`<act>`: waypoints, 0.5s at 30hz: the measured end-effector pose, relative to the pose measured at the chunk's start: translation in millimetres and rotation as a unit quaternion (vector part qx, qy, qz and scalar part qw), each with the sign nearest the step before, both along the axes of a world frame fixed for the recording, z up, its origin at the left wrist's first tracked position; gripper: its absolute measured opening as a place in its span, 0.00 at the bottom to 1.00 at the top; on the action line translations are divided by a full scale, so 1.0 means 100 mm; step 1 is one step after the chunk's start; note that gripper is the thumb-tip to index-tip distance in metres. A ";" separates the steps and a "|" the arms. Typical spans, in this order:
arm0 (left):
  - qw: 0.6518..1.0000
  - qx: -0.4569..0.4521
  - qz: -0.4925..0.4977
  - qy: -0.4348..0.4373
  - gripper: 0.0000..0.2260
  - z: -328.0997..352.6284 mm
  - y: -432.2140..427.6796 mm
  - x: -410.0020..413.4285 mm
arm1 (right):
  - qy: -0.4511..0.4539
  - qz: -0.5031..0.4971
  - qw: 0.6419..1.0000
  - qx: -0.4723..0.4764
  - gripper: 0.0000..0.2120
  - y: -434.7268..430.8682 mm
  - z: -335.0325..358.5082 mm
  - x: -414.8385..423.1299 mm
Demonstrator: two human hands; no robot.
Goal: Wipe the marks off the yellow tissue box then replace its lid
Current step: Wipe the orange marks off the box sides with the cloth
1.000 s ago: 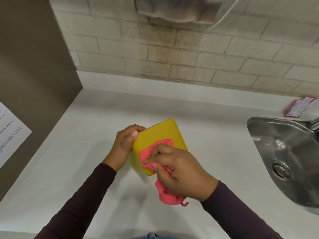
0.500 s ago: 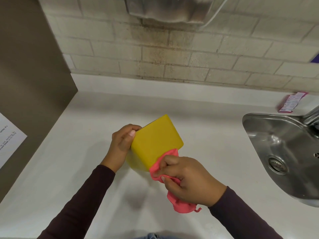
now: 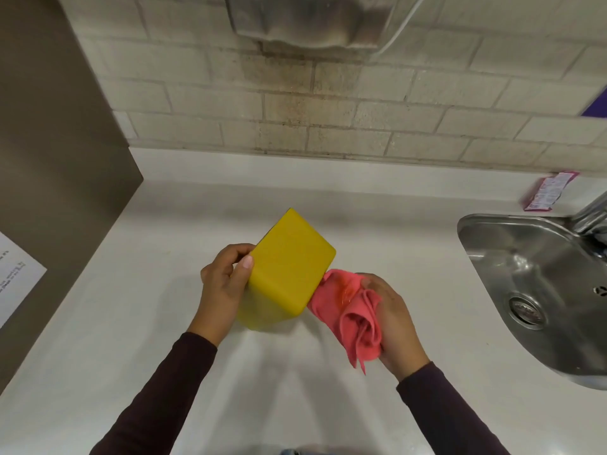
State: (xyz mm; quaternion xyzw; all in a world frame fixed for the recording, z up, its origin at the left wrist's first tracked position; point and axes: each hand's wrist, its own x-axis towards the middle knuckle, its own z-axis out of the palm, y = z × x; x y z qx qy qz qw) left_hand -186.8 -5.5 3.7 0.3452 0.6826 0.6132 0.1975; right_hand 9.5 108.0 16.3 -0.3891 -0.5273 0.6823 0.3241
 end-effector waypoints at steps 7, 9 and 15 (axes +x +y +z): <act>0.999 -0.030 0.018 -0.001 0.17 -0.01 -0.03 0.03 | 0.221 0.025 0.950 -0.218 0.15 -0.05 0.09 -0.21; 0.999 -0.042 0.027 0.002 0.17 -0.02 -0.03 0.03 | 0.224 0.031 0.942 -0.247 0.18 -0.07 0.11 -0.25; 0.996 -0.070 0.053 0.021 0.25 -0.01 -0.03 0.04 | 0.061 0.076 0.985 -0.139 0.16 -0.13 0.00 -0.16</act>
